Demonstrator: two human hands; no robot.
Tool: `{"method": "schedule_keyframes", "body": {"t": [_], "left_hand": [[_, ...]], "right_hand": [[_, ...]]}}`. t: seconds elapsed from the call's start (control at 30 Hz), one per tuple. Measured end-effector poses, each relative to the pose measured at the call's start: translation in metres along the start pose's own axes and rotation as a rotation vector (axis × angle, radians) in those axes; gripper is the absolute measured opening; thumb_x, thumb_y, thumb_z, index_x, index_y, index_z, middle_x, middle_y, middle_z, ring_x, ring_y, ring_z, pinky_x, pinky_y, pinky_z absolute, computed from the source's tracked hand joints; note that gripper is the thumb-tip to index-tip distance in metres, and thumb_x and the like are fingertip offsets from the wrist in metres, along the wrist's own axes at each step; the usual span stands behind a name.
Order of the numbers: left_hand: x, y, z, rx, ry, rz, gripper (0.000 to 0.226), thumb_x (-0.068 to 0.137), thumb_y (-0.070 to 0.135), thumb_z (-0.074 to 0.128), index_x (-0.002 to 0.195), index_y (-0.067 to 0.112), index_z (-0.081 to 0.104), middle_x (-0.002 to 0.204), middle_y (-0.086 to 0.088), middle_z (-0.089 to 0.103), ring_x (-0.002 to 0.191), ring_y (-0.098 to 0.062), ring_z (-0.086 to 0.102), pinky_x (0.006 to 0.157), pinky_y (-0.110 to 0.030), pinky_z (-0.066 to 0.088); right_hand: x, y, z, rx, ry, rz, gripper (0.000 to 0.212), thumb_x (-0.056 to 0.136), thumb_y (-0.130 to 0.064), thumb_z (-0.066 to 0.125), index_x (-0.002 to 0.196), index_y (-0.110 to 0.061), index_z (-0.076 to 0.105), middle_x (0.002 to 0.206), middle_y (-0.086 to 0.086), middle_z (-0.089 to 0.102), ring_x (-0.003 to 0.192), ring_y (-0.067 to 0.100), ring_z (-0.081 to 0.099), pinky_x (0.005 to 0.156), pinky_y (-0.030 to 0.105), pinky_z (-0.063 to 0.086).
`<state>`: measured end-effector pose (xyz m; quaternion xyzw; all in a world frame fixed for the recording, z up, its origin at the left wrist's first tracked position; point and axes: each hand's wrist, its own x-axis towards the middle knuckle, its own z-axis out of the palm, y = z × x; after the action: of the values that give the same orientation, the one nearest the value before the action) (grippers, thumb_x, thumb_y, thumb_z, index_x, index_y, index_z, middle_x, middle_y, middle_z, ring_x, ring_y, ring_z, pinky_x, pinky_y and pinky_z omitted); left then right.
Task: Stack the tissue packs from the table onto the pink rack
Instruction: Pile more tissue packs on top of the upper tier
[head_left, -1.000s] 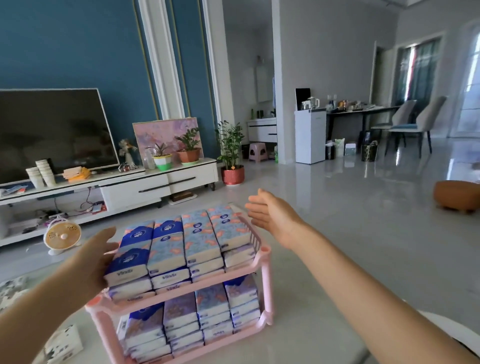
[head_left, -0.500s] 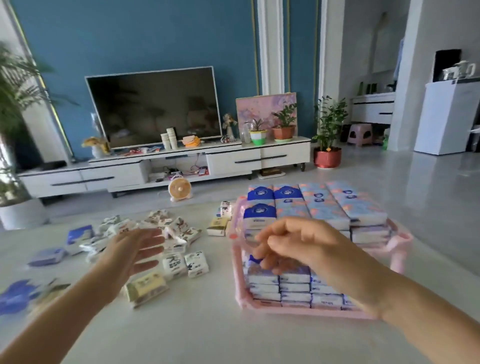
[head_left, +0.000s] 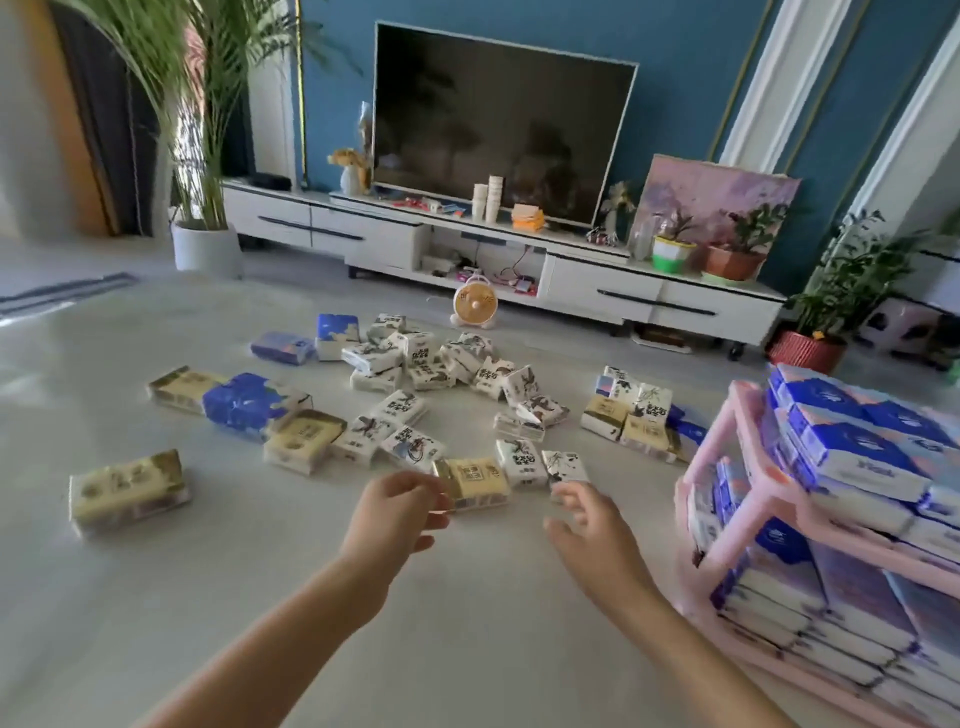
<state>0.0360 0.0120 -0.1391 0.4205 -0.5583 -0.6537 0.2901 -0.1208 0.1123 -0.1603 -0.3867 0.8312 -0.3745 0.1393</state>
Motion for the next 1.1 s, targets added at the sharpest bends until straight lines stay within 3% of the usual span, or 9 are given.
{"method": "schedule_keyframes", "body": {"t": [0.13, 0.37, 0.53, 0.63, 0.77, 0.87, 0.93, 1.03, 1.1], "left_hand": [[-0.004, -0.011, 0.008, -0.067, -0.011, -0.081, 0.019, 0.09, 0.002, 0.045, 0.082, 0.011, 0.061, 0.079, -0.005, 0.062, 0.07, -0.017, 0.055, 0.061, -0.024, 0.04], [-0.007, -0.019, 0.026, -0.048, -0.122, -0.111, 0.014, 0.083, 0.012, 0.049, 0.073, 0.017, 0.058, 0.077, -0.002, 0.061, 0.068, -0.016, 0.055, 0.054, -0.019, 0.037], [-0.007, -0.019, 0.029, -0.042, -0.142, -0.108, 0.021, 0.085, 0.006, 0.045, 0.072, 0.015, 0.057, 0.078, -0.005, 0.06, 0.068, -0.019, 0.052, 0.053, -0.021, 0.035], [-0.008, -0.017, 0.03, -0.054, -0.134, -0.095, 0.022, 0.086, 0.005, 0.045, 0.07, 0.015, 0.056, 0.077, -0.004, 0.059, 0.069, -0.019, 0.051, 0.052, -0.02, 0.035], [-0.006, -0.02, 0.029, -0.031, -0.097, -0.073, 0.019, 0.086, 0.006, 0.045, 0.073, 0.014, 0.056, 0.081, -0.007, 0.059, 0.071, -0.021, 0.051, 0.059, -0.023, 0.036], [-0.006, -0.02, 0.031, 0.09, -0.043, 0.023, 0.017, 0.088, 0.011, 0.045, 0.079, 0.017, 0.059, 0.088, -0.005, 0.062, 0.077, -0.022, 0.058, 0.061, -0.022, 0.039], [-0.01, -0.018, 0.032, 0.203, -0.013, 0.099, 0.016, 0.091, 0.017, 0.045, 0.099, 0.018, 0.058, 0.096, 0.001, 0.059, 0.076, -0.012, 0.056, 0.057, -0.019, 0.04], [-0.014, -0.02, 0.035, 0.239, -0.021, 0.164, 0.037, 0.094, 0.025, 0.045, 0.13, 0.015, 0.043, 0.114, 0.001, 0.054, 0.097, -0.013, 0.052, 0.076, -0.023, 0.041], [-0.018, -0.017, 0.036, 0.199, -0.08, 0.145, 0.042, 0.095, 0.03, 0.046, 0.134, 0.016, 0.04, 0.117, -0.002, 0.055, 0.103, -0.015, 0.052, 0.083, -0.025, 0.041]], "right_hand": [[0.047, -0.008, 0.024, -0.289, 0.107, 0.06, 0.044, 0.091, -0.038, 0.048, 0.133, -0.025, 0.046, 0.137, 0.005, 0.04, 0.129, 0.024, 0.037, 0.106, 0.039, 0.031], [0.096, -0.028, 0.052, -0.535, 0.039, 0.252, 0.058, 0.085, -0.06, 0.04, 0.128, -0.021, 0.043, 0.135, 0.012, 0.038, 0.128, 0.03, 0.031, 0.105, 0.054, 0.023], [0.106, -0.021, 0.043, -0.489, 0.026, 0.335, 0.06, 0.074, -0.07, 0.049, 0.108, -0.02, 0.054, 0.127, 0.009, 0.044, 0.119, 0.031, 0.04, 0.099, 0.05, 0.034], [0.101, -0.018, 0.039, -0.522, -0.009, 0.344, 0.062, 0.075, -0.066, 0.052, 0.118, -0.02, 0.052, 0.132, 0.009, 0.04, 0.121, 0.033, 0.039, 0.1, 0.047, 0.034], [0.083, -0.018, 0.034, -0.633, 0.015, 0.292, 0.065, 0.072, -0.064, 0.054, 0.117, -0.019, 0.05, 0.129, 0.008, 0.042, 0.12, 0.032, 0.039, 0.096, 0.04, 0.034], [0.057, -0.011, 0.033, -0.545, 0.085, 0.246, 0.058, 0.071, -0.053, 0.062, 0.114, -0.017, 0.051, 0.121, 0.008, 0.046, 0.116, 0.031, 0.043, 0.09, 0.035, 0.038], [0.037, -0.011, 0.035, -0.451, 0.121, 0.153, 0.042, 0.073, -0.04, 0.063, 0.104, -0.014, 0.055, 0.11, 0.009, 0.056, 0.107, 0.031, 0.05, 0.084, 0.033, 0.042], [0.003, -0.025, 0.03, -0.163, 0.036, 0.071, 0.024, 0.076, -0.039, 0.064, 0.089, -0.019, 0.061, 0.084, -0.002, 0.066, 0.079, 0.015, 0.059, 0.066, 0.026, 0.045], [-0.022, -0.038, 0.02, 0.021, -0.049, 0.007, 0.012, 0.079, -0.033, 0.063, 0.085, -0.022, 0.065, 0.073, -0.006, 0.068, 0.064, 0.006, 0.058, 0.059, 0.021, 0.045]]}}
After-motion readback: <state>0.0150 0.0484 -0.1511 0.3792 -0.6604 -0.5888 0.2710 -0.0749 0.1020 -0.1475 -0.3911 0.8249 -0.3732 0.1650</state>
